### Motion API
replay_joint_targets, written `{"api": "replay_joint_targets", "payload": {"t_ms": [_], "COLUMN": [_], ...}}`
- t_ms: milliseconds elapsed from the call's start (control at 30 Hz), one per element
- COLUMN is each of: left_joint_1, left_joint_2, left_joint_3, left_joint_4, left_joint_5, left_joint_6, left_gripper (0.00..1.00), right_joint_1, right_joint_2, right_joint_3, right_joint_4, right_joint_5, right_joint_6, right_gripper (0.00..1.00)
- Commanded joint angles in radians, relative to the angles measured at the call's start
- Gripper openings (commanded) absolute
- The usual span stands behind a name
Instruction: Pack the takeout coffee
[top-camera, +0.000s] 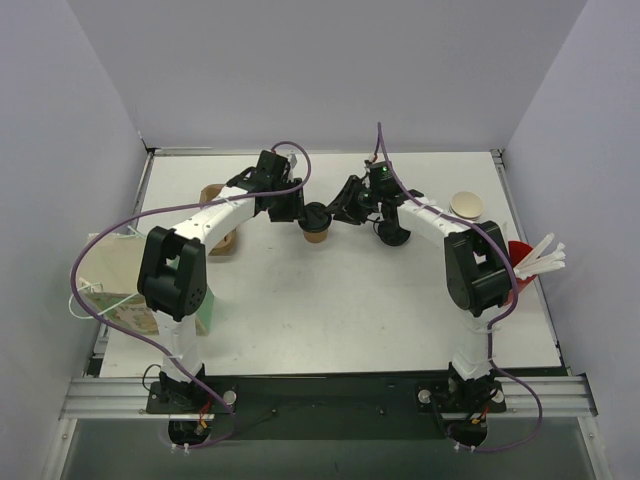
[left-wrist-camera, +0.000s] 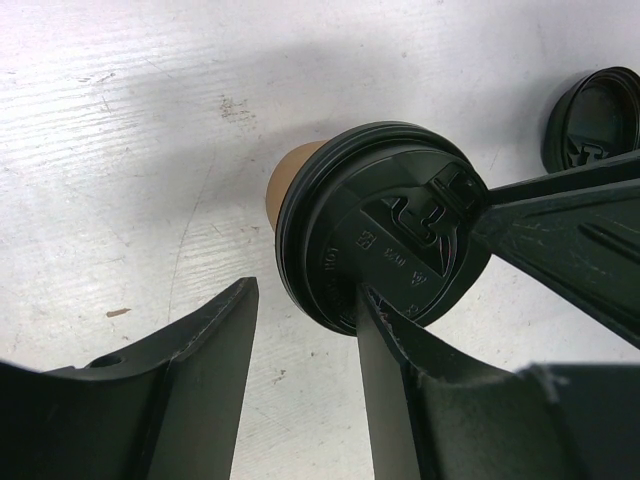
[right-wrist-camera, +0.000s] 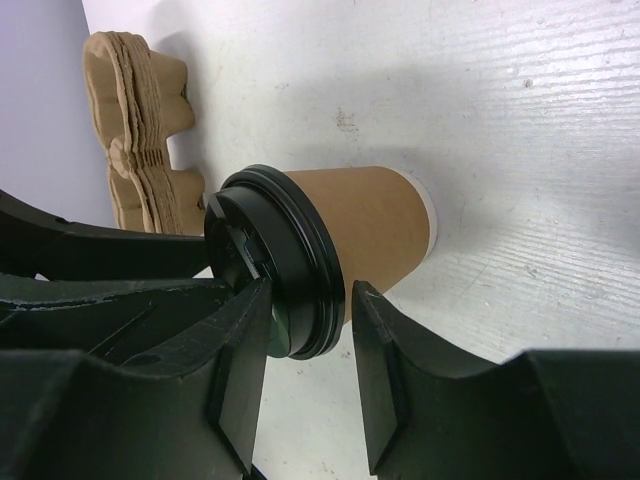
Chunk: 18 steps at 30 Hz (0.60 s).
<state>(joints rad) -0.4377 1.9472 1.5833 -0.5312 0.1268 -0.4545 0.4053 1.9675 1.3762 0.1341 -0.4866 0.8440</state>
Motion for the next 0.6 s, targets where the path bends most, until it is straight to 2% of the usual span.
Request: {"api": "replay_joint_targets", "payload": {"t_ms": [0,400,567], "left_joint_1": [-0.001,-0.001,0.001], "left_joint_2": [0.021,0.030,0.032], "left_joint_3": [0.041,0.032,0.030], "left_joint_4": [-0.030,-0.027,-0.026], "left_joint_5": [-0.027,-0.032,-0.033], "left_joint_6": [0.023,0.020,0.017], "left_gripper": [0.54,0.54,0.54], "right_joint_1": [-0.006,-0.005,0.004], "right_joint_2": [-0.006,0.042,0.057], "right_joint_3": [0.020,0.003,-0.005], "right_joint_4": [-0.016,-0.080,-0.099], "right_joint_5": [0.008,0.048,0.065], "right_joint_6": [-0.003,0.018,0.015], "right_gripper": [0.32,0.21,0.21]}}
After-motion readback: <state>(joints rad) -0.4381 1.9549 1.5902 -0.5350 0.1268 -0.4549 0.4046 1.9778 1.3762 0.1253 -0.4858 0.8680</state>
